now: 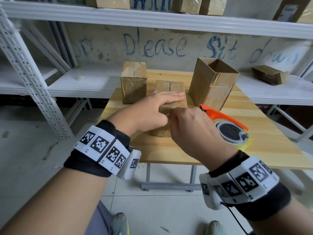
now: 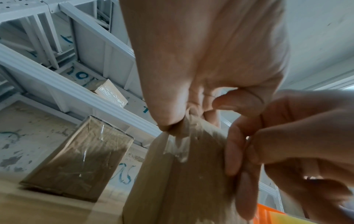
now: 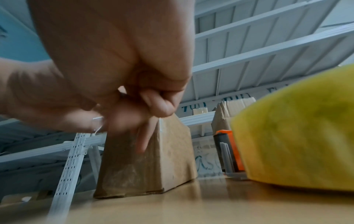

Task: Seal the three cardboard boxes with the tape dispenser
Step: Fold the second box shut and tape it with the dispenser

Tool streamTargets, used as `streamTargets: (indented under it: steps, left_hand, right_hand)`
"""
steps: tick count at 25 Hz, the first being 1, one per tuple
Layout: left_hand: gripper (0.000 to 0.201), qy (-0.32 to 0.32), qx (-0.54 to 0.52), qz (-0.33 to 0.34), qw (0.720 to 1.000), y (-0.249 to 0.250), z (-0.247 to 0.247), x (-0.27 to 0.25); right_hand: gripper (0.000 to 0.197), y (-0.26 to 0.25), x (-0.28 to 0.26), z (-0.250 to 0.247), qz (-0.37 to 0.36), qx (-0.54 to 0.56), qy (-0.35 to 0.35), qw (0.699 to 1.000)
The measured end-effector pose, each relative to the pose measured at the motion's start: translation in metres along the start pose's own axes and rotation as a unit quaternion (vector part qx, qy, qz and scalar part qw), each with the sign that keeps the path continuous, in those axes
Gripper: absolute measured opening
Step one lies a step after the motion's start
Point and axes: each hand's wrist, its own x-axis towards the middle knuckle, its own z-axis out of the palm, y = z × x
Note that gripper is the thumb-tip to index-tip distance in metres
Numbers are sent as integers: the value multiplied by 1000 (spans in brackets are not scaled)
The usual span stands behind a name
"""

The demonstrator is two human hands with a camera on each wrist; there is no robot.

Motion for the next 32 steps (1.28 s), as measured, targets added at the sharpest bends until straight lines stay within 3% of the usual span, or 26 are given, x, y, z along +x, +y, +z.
streamTargets:
  steps: [3, 6, 9, 11, 13, 15, 25, 32]
  left_hand:
    - [79, 6, -142, 16, 990, -3, -3, -5]
    - [67, 60, -225, 17, 972, -9, -12, -14]
    - [42, 129, -164, -20, 978, -15, -20, -21]
    - [24, 165, -72, -63, 982, -15, -21, -26]
    - [47, 148, 3, -79, 986, -12, -16, -27]
    - [67, 108, 36, -86, 990, -8, -8, -27]
    - [54, 136, 59, -106, 983, -2, 5, -19]
    - [48, 174, 183, -116, 961, 17, 4, -24]
  right_hand:
    - [21, 11, -3, -6, -66, 87, 1, 994]
    - [19, 24, -6, -20, -24, 128, 72, 989]
    - [6, 34, -8, -25, 40, 140, 147, 978]
    - [28, 37, -7, -22, 61, 125, 113, 984]
    - [45, 38, -8, -18, 74, 114, 46, 990]
    - [48, 37, -9, -13, 55, 119, 31, 991]
    - [47, 29, -12, -6, 13, 87, 64, 994]
    - [49, 22, -14, -7, 14, 60, 50, 997]
